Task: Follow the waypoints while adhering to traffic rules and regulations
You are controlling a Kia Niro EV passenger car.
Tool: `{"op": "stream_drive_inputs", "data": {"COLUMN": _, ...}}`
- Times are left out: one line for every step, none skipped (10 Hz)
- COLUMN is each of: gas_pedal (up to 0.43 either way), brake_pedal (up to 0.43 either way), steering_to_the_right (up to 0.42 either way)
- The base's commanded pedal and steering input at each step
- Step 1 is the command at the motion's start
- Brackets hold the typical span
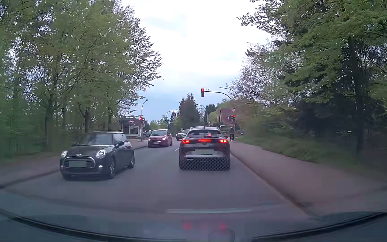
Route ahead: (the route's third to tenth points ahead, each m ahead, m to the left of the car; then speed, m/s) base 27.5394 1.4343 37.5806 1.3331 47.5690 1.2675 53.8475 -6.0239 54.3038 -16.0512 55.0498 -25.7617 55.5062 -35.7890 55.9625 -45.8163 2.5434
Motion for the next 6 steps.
{"op": "stream_drive_inputs", "data": {"gas_pedal": 0.0, "brake_pedal": 0.012, "steering_to_the_right": -0.001}}
{"op": "stream_drive_inputs", "data": {"gas_pedal": 0.0, "brake_pedal": 0.006, "steering_to_the_right": -0.001}}
{"op": "stream_drive_inputs", "data": {"gas_pedal": 0.0, "brake_pedal": 0.006, "steering_to_the_right": -0.001}}
{"op": "stream_drive_inputs", "data": {"gas_pedal": 0.0, "brake_pedal": 0.0, "steering_to_the_right": 0.0}}
{"op": "stream_drive_inputs", "data": {"gas_pedal": 0.0, "brake_pedal": 0.0, "steering_to_the_right": 0.0}}
{"op": "stream_drive_inputs", "data": {"gas_pedal": 0.0, "brake_pedal": 0.0, "steering_to_the_right": 0.0}}
